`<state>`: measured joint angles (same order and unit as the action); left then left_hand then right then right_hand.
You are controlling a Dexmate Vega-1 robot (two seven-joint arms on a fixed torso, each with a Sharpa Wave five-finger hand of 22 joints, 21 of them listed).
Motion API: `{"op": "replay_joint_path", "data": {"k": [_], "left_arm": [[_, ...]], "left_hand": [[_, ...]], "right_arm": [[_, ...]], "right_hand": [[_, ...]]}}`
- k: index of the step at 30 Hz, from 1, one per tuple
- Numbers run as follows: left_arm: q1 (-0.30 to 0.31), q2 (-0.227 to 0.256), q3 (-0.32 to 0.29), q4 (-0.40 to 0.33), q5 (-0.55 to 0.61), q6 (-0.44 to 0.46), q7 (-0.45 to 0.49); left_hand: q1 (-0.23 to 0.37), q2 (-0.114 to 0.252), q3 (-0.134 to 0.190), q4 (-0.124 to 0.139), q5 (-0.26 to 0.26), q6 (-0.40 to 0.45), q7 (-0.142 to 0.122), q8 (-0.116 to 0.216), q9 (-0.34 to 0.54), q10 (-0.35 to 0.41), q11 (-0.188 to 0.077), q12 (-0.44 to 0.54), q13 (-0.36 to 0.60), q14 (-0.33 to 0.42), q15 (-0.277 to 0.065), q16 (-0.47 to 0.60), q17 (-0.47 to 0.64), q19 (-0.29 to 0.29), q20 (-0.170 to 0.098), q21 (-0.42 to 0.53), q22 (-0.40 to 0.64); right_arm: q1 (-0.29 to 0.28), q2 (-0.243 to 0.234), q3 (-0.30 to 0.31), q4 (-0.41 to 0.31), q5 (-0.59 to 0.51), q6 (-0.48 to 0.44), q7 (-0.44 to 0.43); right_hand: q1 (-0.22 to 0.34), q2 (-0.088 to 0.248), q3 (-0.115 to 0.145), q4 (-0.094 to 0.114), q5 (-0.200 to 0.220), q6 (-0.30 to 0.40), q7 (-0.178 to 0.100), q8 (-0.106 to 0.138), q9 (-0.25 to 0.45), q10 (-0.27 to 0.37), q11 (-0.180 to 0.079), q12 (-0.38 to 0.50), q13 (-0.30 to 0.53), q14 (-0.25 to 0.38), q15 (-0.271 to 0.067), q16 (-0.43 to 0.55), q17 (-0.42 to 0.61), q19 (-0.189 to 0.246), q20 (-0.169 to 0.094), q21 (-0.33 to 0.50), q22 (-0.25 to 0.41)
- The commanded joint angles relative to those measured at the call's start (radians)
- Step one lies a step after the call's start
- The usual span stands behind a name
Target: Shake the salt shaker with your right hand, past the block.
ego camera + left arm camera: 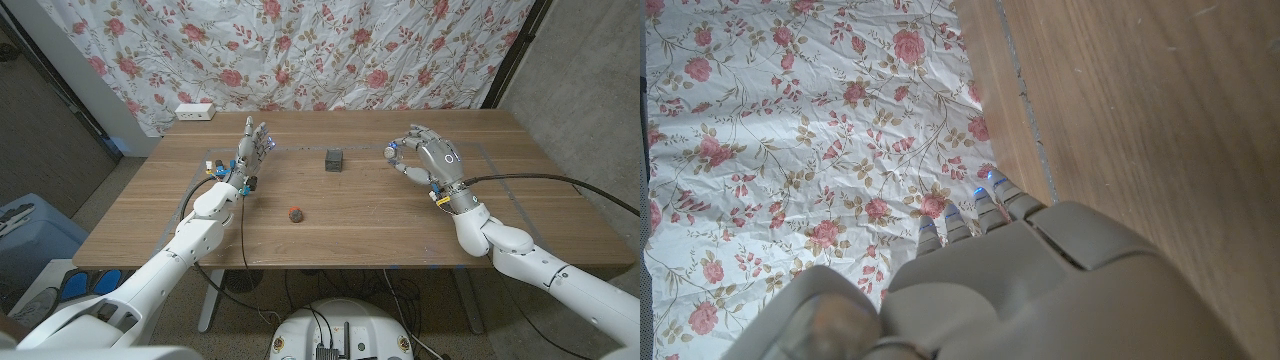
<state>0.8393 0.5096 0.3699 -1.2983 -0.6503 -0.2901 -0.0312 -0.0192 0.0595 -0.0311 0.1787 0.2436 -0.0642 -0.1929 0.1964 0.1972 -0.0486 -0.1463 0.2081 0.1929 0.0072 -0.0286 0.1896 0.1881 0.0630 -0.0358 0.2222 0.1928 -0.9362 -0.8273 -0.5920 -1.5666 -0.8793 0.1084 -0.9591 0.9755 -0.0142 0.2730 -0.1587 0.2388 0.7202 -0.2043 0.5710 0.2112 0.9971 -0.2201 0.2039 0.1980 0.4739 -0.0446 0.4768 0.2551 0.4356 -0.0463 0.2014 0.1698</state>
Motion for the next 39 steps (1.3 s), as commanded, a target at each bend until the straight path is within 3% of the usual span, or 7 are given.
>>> {"op": "replay_joint_path", "data": {"k": [1, 8, 18, 27, 39], "left_arm": [[0.0, 0.0, 0.0, 0.0, 0.0, 0.0, 0.0], [0.0, 0.0, 0.0, 0.0, 0.0, 0.0, 0.0], [0.0, 0.0, 0.0, 0.0, 0.0, 0.0, 0.0], [0.0, 0.0, 0.0, 0.0, 0.0, 0.0, 0.0], [0.0, 0.001, 0.0, -0.001, 0.0, 0.0, 0.001]], "left_hand": [[0.0, 0.101, -0.001, 0.008, 0.004, 0.003, -0.009, 0.004, 0.006, 0.0, -0.01, 0.004, 0.004, 0.001, -0.105, 0.005, 0.006, 0.005, -0.024, 0.005, 0.005], [0.0, 0.101, -0.001, 0.008, 0.004, 0.004, -0.009, 0.004, 0.006, 0.0, -0.009, 0.004, 0.004, 0.001, -0.105, 0.005, 0.006, 0.005, -0.024, 0.004, 0.005], [0.0, 0.101, -0.001, 0.008, 0.004, 0.003, -0.008, 0.004, 0.006, -0.001, -0.01, 0.004, 0.004, 0.001, -0.106, 0.005, 0.006, 0.005, -0.023, 0.005, 0.005], [0.0, 0.101, 0.0, 0.008, 0.004, 0.004, -0.008, 0.004, 0.006, -0.001, -0.01, 0.004, 0.004, 0.001, -0.105, 0.005, 0.006, 0.005, -0.023, 0.004, 0.005], [0.0, 0.101, -0.001, 0.008, 0.004, 0.004, -0.007, 0.004, 0.006, -0.001, -0.011, 0.004, 0.004, 0.002, -0.106, 0.005, 0.006, 0.005, -0.023, 0.005, 0.005]], "right_arm": [[0.05, -0.028, -0.068, -0.009, -0.127, -0.115, -0.027], [0.063, -0.024, -0.091, -0.017, -0.176, -0.206, -0.015], [0.123, -0.011, -0.135, 0.035, -0.257, -0.296, -0.066], [0.189, -0.006, -0.181, 0.078, -0.322, -0.347, -0.117], [0.229, -0.023, -0.198, 0.089, -0.343, -0.39, -0.152]], "right_hand": [[0.004, 0.002, 0.004, 0.0, 0.0, 0.008, -0.012, 0.004, 0.004, 0.014, -0.004, 0.003, 0.002, 0.013, -0.158, 0.0, 0.003, 0.013, -0.017, -0.001, 0.002], [0.004, -0.001, 0.006, 0.0, 0.001, 0.003, -0.012, 0.002, 0.004, 0.013, -0.004, 0.001, 0.002, 0.017, -0.16, -0.007, -0.001, 0.012, -0.016, -0.002, 0.002], [0.009, -0.001, 0.013, -0.001, 0.002, -0.002, -0.012, 0.001, 0.005, 0.009, -0.004, -0.002, 0.002, 0.022, -0.162, -0.016, -0.006, 0.008, -0.012, -0.004, 0.002], [0.015, -0.006, 0.016, -0.005, 0.002, -0.007, -0.013, 0.001, 0.007, 0.006, -0.004, -0.004, 0.002, 0.021, -0.161, -0.024, -0.008, 0.006, -0.009, -0.005, 0.002], [0.061, -0.002, 0.021, -0.014, 0.0, -0.011, -0.015, 0.003, 0.01, -0.002, -0.004, -0.008, 0.003, 0.005, -0.161, -0.022, 0.004, -0.001, -0.015, -0.007, 0.002]]}}
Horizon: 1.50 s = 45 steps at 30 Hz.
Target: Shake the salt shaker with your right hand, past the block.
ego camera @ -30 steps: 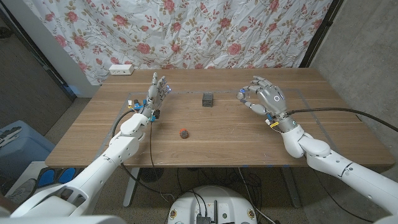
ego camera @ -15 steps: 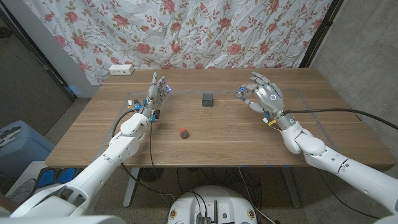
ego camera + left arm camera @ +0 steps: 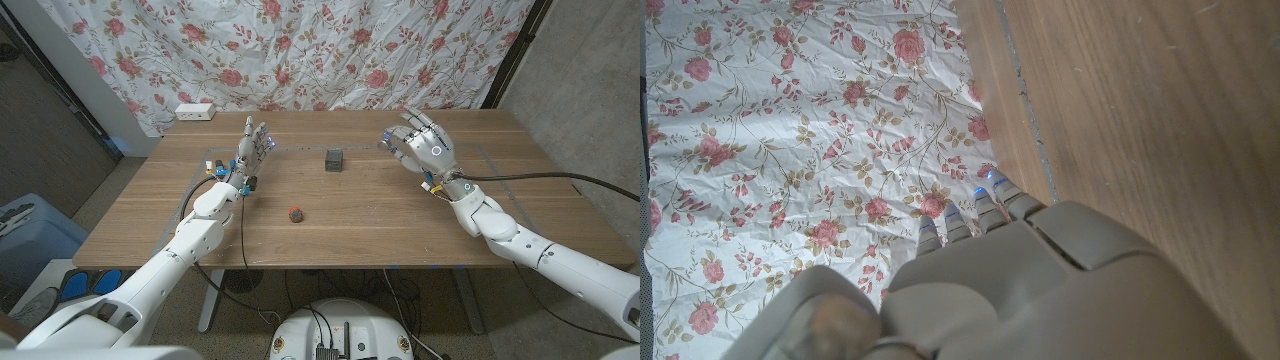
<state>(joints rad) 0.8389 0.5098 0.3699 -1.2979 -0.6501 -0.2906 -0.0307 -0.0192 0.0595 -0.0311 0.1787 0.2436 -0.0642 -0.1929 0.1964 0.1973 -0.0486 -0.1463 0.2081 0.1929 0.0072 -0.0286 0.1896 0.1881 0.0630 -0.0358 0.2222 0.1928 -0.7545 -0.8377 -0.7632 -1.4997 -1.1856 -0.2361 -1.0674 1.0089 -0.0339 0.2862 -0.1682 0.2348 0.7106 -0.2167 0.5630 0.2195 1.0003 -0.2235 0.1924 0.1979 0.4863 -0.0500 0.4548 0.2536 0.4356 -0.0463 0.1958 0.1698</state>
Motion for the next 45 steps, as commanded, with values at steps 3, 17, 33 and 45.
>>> {"op": "replay_joint_path", "data": {"k": [3, 17, 33, 45], "left_arm": [[0.001, 0.0, 0.0, -0.002, 0.0, 0.001, 0.0], [0.0, 0.0, 0.0, -0.001, 0.0, 0.001, 0.0], [0.0, 0.0, 0.0, -0.001, 0.0, 0.001, 0.0], [0.0, 0.0, 0.0, -0.001, 0.0, 0.0, 0.0]], "left_hand": [[0.0, 0.101, -0.001, 0.008, 0.004, 0.004, -0.008, 0.005, 0.006, -0.002, -0.01, 0.003, 0.004, 0.002, -0.106, 0.005, 0.006, 0.005, -0.024, 0.005, 0.005], [0.0, 0.101, 0.0, 0.008, 0.004, 0.003, -0.009, 0.004, 0.006, -0.001, -0.009, 0.004, 0.004, 0.002, -0.106, 0.005, 0.006, 0.005, -0.024, 0.005, 0.005], [0.0, 0.101, 0.0, 0.008, 0.004, 0.003, -0.007, 0.004, 0.006, -0.002, -0.01, 0.004, 0.004, 0.001, -0.106, 0.005, 0.006, 0.005, -0.024, 0.005, 0.005], [0.0, 0.101, 0.0, 0.008, 0.004, 0.003, -0.008, 0.004, 0.006, 0.0, -0.011, 0.004, 0.004, 0.002, -0.107, 0.005, 0.006, 0.005, -0.024, 0.004, 0.005]], "right_arm": [[0.046, -0.006, -0.007, 0.034, -0.068, -0.036, -0.05], [0.018, 0.047, 0.108, 0.067, -0.181, 0.031, -0.05], [-0.015, 0.068, 0.208, 0.051, -0.267, 0.049, -0.05], [-0.008, 0.095, 0.212, 0.108, -0.281, 0.086, -0.05]], "right_hand": [[0.037, 0.018, 0.008, -0.005, 0.003, -0.001, -0.003, 0.012, 0.003, -0.007, -0.001, 0.003, 0.004, -0.014, -0.156, 0.0, 0.007, -0.002, -0.015, -0.002, 0.002], [0.049, 0.02, 0.004, 0.0, -0.001, 0.002, -0.003, 0.017, 0.008, -0.01, -0.001, 0.003, 0.005, -0.021, -0.151, 0.002, 0.013, -0.001, -0.011, -0.001, 0.002], [0.053, 0.021, 0.003, 0.003, -0.002, 0.006, -0.003, 0.023, 0.011, -0.009, -0.001, 0.005, 0.006, -0.021, -0.15, 0.004, 0.016, 0.003, -0.012, 0.001, 0.003], [0.059, 0.023, 0.0, 0.005, -0.005, 0.008, -0.003, 0.028, 0.014, -0.008, -0.001, 0.006, 0.007, -0.024, -0.149, 0.006, 0.02, 0.004, -0.013, 0.002, 0.003]]}}
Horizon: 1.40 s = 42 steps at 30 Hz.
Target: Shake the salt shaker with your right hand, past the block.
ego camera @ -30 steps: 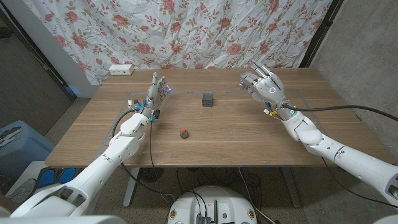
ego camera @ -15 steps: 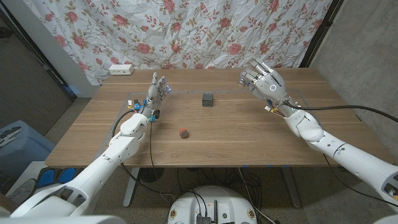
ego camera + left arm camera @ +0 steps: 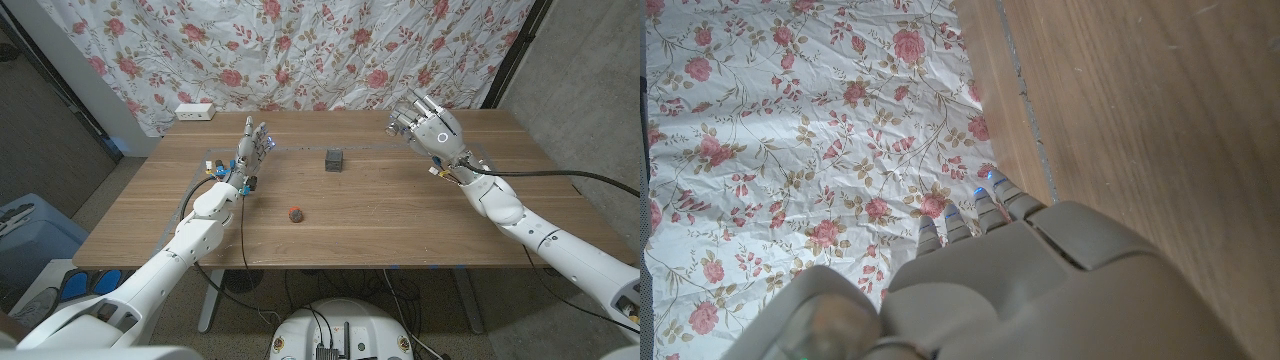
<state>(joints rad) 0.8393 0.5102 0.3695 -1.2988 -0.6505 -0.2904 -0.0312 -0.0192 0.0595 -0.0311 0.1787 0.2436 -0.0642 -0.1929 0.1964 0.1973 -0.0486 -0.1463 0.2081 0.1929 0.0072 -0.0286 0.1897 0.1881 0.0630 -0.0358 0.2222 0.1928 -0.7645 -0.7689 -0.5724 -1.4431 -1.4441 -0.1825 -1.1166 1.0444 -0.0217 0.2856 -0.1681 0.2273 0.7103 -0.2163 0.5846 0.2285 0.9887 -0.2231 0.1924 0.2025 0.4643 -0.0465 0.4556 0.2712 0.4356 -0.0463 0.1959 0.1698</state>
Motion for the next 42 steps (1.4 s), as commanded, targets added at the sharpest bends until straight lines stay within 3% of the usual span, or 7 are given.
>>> {"op": "replay_joint_path", "data": {"k": [1, 27, 42], "left_arm": [[0.0, 0.0, 0.0, 0.0, 0.0, 0.0, 0.0], [0.0, 0.001, 0.0, -0.001, 0.0, 0.001, 0.0], [0.0, 0.0, 0.0, -0.001, 0.0, 0.001, 0.0]], "left_hand": [[0.0, 0.101, 0.0, 0.008, 0.004, 0.003, -0.008, 0.004, 0.006, -0.001, -0.011, 0.004, 0.004, 0.002, -0.106, 0.005, 0.006, 0.005, -0.024, 0.004, 0.005], [0.0, 0.101, 0.0, 0.007, 0.004, 0.004, -0.008, 0.004, 0.006, -0.001, -0.01, 0.004, 0.004, 0.001, -0.106, 0.005, 0.006, 0.005, -0.024, 0.005, 0.005], [0.0, 0.101, 0.0, 0.008, 0.004, 0.004, -0.009, 0.004, 0.006, -0.001, -0.009, 0.004, 0.004, 0.001, -0.106, 0.005, 0.006, 0.005, -0.024, 0.004, 0.005]], "right_arm": [[0.006, 0.028, 0.016, 0.056, -0.024, 0.03, 0.0], [0.042, 0.016, -0.12, 0.111, 0.025, 0.0, 0.0], [-0.001, 0.044, -0.111, 0.113, 0.053, -0.002, 0.0]], "right_hand": [[0.025, 0.011, 0.0, 0.004, 0.003, 0.008, -0.004, 0.007, 0.005, 0.003, -0.002, 0.006, 0.002, -0.003, -0.154, 0.006, 0.003, 0.003, -0.012, 0.001, 0.003], [0.075, 0.016, -0.002, -0.002, -0.004, -0.009, -0.004, 0.012, 0.012, -0.015, -0.002, 0.001, 0.004, -0.022, -0.157, 0.013, 0.021, 0.003, -0.014, 0.002, 0.004], [0.09, 0.021, -0.006, 0.001, -0.008, -0.019, -0.004, 0.013, 0.015, -0.027, -0.002, 0.0, 0.005, -0.031, -0.156, 0.017, 0.029, 0.0, -0.015, 0.002, 0.005]]}}
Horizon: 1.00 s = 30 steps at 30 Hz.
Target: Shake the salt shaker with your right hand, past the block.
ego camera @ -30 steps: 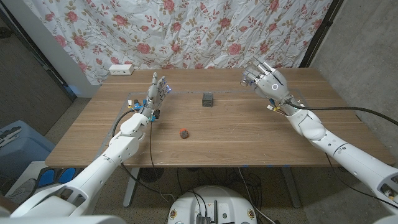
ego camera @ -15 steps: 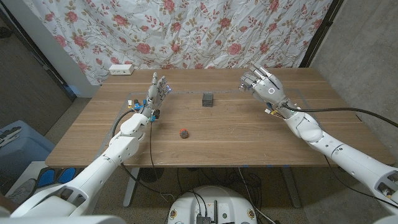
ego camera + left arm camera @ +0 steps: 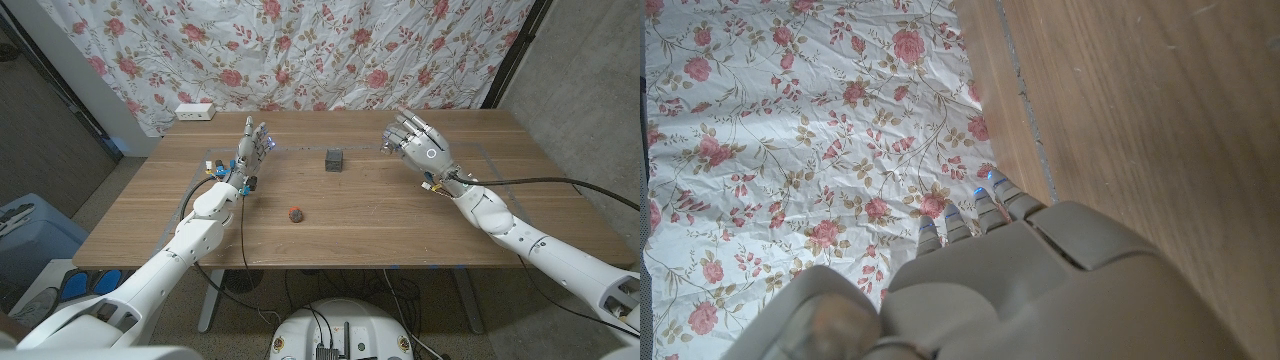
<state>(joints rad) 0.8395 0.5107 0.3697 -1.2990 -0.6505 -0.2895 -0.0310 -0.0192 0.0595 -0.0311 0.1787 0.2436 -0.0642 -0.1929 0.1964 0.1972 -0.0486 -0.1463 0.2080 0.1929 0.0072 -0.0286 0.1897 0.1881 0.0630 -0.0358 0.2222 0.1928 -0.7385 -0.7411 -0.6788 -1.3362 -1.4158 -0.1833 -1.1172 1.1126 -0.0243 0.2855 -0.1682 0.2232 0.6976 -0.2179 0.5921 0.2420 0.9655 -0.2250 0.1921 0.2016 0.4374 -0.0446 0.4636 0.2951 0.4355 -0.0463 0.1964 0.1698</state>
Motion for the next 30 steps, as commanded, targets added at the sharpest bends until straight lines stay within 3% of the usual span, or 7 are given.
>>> {"op": "replay_joint_path", "data": {"k": [1, 14, 30], "left_arm": [[0.0, 0.0, 0.0, 0.0, 0.0, 0.0, 0.0], [0.0, 0.0, 0.0, 0.0, 0.0, -0.001, 0.0], [0.0, 0.0, 0.0, 0.0, 0.0, 0.0, 0.0]], "left_hand": [[0.0, 0.101, 0.0, 0.007, 0.004, 0.003, -0.008, 0.004, 0.006, -0.001, -0.01, 0.004, 0.004, 0.001, -0.106, 0.005, 0.006, 0.005, -0.024, 0.004, 0.005], [0.0, 0.101, 0.0, 0.007, 0.004, 0.004, -0.008, 0.005, 0.006, -0.001, -0.009, 0.004, 0.004, 0.001, -0.106, 0.005, 0.006, 0.005, -0.024, 0.005, 0.005], [0.0, 0.101, 0.0, 0.008, 0.004, 0.002, -0.008, 0.004, 0.006, -0.001, -0.01, 0.004, 0.004, 0.001, -0.105, 0.005, 0.006, 0.005, -0.024, 0.005, 0.005]], "right_arm": [[-0.029, 0.018, -0.005, 0.007, 0.027, -0.002, 0.0], [-0.043, 0.039, 0.004, 0.012, 0.046, -0.003, 0.0], [-0.06, 0.131, 0.144, 0.024, -0.017, 0.006, 0.0]], "right_hand": [[0.022, 0.024, -0.006, 0.002, -0.004, -0.007, -0.003, 0.006, 0.002, -0.004, 0.0, 0.001, 0.006, -0.004, -0.157, 0.009, 0.005, 0.0, -0.015, 0.001, 0.005], [0.023, 0.028, -0.011, 0.007, -0.007, -0.011, -0.003, 0.008, 0.004, -0.007, 0.0, 0.003, 0.008, -0.006, -0.154, 0.012, 0.009, -0.001, -0.015, 0.002, 0.005], [0.022, 0.035, -0.016, 0.011, -0.01, -0.013, -0.003, 0.011, 0.006, -0.008, 0.0, 0.005, 0.011, -0.007, -0.154, 0.016, 0.012, -0.001, -0.016, 0.002, 0.005]]}}
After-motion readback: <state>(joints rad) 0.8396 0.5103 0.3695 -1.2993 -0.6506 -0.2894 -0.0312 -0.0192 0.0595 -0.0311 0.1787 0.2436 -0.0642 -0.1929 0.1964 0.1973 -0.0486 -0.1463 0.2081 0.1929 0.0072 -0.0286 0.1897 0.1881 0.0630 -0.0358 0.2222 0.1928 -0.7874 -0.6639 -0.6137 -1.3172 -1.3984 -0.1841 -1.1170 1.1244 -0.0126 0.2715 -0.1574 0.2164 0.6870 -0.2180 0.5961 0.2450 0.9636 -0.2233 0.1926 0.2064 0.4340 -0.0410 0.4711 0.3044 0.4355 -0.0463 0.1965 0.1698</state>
